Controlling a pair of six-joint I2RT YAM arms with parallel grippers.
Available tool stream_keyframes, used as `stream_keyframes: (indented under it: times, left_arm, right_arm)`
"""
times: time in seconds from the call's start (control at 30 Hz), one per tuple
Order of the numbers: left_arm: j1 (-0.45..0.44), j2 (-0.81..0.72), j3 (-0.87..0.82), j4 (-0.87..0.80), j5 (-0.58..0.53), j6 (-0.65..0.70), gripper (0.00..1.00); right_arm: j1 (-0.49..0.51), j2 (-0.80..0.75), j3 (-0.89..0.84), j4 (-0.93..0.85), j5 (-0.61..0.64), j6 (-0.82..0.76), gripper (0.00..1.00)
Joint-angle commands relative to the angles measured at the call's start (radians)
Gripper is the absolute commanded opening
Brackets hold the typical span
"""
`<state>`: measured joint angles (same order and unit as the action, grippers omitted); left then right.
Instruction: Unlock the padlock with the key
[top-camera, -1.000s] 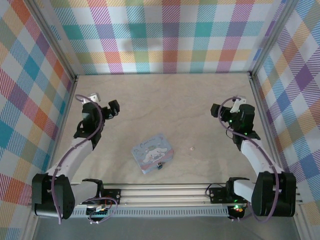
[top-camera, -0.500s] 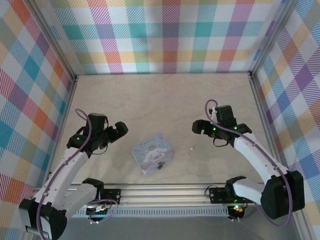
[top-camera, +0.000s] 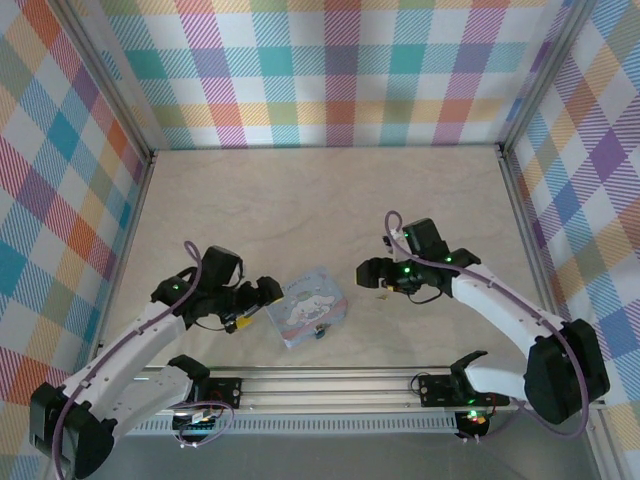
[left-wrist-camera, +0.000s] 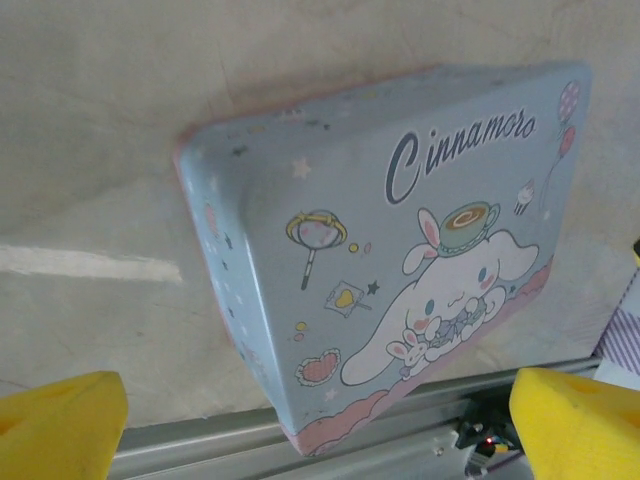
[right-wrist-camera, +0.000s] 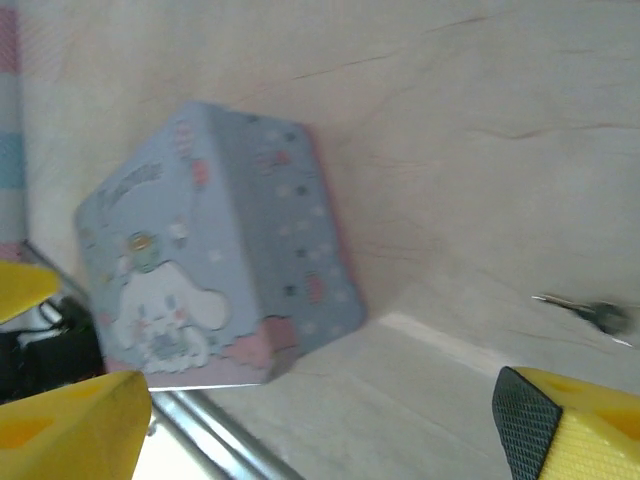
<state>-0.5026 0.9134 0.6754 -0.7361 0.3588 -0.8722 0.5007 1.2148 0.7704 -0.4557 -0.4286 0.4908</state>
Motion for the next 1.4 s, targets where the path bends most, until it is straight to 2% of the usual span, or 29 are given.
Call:
stream_keyframes:
  times: [0.0,0.2,0.6,0.7,0.9,1.13,1.37]
  left_arm:
    - [-0.029,0.02,-0.046,0.133,0.072,-0.076,0.95]
    - [-0.045,0.087,-0.102,0.301,0.13,-0.125,0.87]
    - [-0.047,0.231,-0.048,0.343,0.114,-0.079,0.85]
    - [-0.047,0.25,-0.04,0.365,0.109,-0.079,0.83]
    - [-0.047,0.294,-0.003,0.395,0.06,-0.062,0.76]
    - [-0.045,0.415,0.121,0.385,-0.007,0.053,0.75]
    - [-0.027,0.561,0.23,0.449,-0.013,0.11,0.75]
  right_arm:
    - [0.059,0.071,0.044,0.079,-0.094,0.023,0.9]
    - [0.141,0.198,0.112,0.103,-0.091,0.033,0.91]
    - [0.172,0.316,0.144,0.134,-0.109,0.054,0.89]
    - [0.174,0.333,0.151,0.134,-0.122,0.054,0.85]
    - [0.174,0.36,0.165,0.136,-0.096,0.071,0.69]
    - [0.174,0.377,0.178,0.153,-0.074,0.087,0.66]
    - [0.173,0.384,0.188,0.188,-0.018,0.104,0.66]
